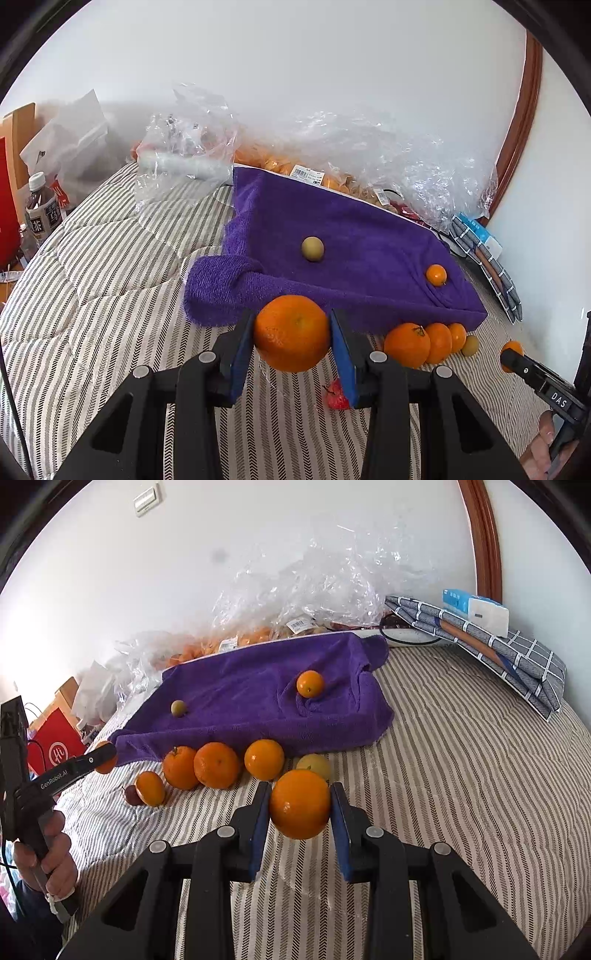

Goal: Organize fruits
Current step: 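Carry both held oranges over the purple towel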

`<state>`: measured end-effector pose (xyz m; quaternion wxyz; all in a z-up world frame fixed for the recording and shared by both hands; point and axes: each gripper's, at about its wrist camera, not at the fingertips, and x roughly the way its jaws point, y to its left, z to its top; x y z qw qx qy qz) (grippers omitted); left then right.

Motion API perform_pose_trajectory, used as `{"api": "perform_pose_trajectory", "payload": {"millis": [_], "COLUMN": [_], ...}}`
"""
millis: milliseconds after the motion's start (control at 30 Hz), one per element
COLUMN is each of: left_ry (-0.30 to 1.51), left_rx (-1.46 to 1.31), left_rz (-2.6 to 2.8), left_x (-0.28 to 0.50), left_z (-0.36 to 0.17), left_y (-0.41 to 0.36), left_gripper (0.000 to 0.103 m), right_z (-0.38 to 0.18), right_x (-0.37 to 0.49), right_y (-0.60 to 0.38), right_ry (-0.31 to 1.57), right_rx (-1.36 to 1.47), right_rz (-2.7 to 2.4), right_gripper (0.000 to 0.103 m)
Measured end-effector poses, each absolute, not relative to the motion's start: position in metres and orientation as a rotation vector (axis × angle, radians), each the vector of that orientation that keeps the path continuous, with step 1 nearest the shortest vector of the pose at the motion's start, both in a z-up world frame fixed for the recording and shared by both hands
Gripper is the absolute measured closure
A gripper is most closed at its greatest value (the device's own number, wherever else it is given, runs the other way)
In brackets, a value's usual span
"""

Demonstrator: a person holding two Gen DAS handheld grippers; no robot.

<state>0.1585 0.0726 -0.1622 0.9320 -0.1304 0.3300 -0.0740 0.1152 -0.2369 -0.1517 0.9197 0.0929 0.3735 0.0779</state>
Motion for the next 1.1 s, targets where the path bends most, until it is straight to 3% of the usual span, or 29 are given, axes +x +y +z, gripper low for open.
{"api": "perform_pose_trajectory", "payload": {"millis": [433,733,1100], "left_ry": [0.676,0.661,0.711], "left_rx": [-0.289,-0.260,-0.247], "left_rz": [-0.153,-0.125,-0.077], "left_x": [0.172,0.222,0.280], "left_z": [-0.139,-0.115,-0.145], "left_y": [0.079,0.077,0.062], "left_gripper": [0.065,0.065,0.065], "right_z": [-0.123,-0.113,-0.137], "right_x": [0.149,0.196,0.239], "right_y": [-0.233,-0.235,-0.248], "right_ry": [0.704,0.658,0.681], "right_rx": [0.132,0.125,0.179], "right_rz": [0.168,0.166,0.129], "right_gripper": [0.072,0.072,0.072]}}
